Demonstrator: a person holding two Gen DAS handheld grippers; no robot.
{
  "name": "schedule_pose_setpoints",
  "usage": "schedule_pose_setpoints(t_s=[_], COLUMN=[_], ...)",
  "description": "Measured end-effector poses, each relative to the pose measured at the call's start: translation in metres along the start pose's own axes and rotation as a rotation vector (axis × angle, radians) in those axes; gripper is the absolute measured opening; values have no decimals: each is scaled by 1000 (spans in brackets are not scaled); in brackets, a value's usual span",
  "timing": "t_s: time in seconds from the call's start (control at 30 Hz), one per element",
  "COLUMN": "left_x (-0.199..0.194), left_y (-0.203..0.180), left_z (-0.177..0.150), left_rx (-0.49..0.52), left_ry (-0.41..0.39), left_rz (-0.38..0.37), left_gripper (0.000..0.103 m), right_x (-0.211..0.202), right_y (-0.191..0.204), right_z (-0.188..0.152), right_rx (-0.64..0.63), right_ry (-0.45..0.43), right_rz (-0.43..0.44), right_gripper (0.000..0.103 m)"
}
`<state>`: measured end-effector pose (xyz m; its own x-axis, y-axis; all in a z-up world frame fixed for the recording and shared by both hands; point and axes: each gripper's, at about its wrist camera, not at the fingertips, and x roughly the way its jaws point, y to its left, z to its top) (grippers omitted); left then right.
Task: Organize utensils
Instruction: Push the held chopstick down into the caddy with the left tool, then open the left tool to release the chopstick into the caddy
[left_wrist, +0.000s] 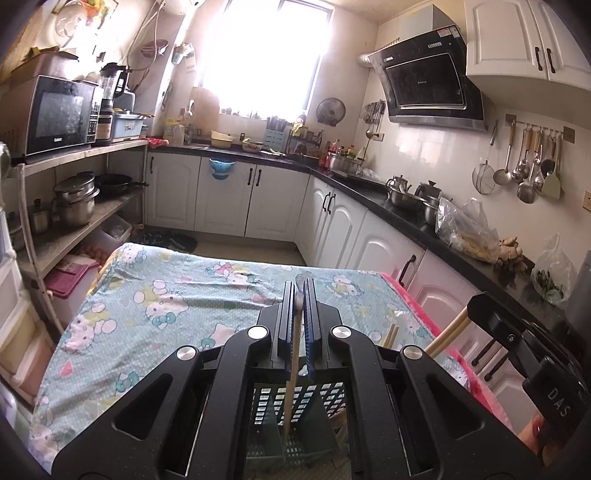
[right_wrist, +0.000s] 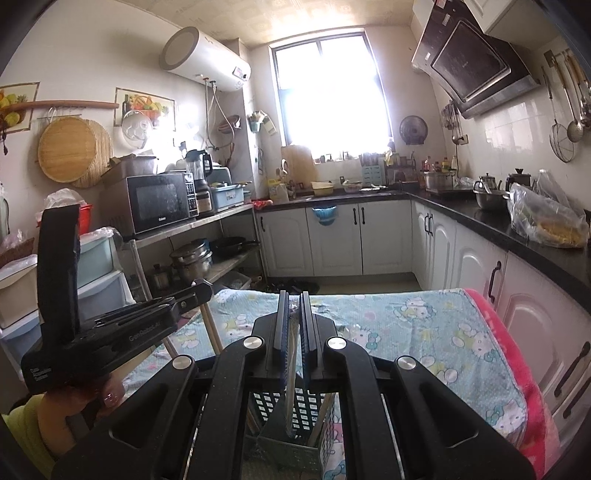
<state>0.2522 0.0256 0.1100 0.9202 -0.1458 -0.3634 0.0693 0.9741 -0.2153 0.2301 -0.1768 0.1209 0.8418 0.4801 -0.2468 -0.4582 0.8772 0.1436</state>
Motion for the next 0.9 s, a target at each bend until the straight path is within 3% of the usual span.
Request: schedule_pose_setpoints(t_s=[0.23,0.37,0.47,0.9], left_x=[1,0,-1,-12], left_y=[4,6,7,16], left_z=[-7,-10,-12,-20], left_rx=[-6,-12,-19,-57], left_ry=[15,19,23,33], left_rz=[6,7,6,-3], left_gripper=[2,3,13,43], right_x=[6,5,3,-8], right_y=[-5,-8,-10,-17], right_z=[-12,-16,-18,-28], right_rx=[13,24,32,59], right_ry=[35,44,47,57], right_rz=[-19,-25,-24,-35], right_gripper=[7,19,27,39])
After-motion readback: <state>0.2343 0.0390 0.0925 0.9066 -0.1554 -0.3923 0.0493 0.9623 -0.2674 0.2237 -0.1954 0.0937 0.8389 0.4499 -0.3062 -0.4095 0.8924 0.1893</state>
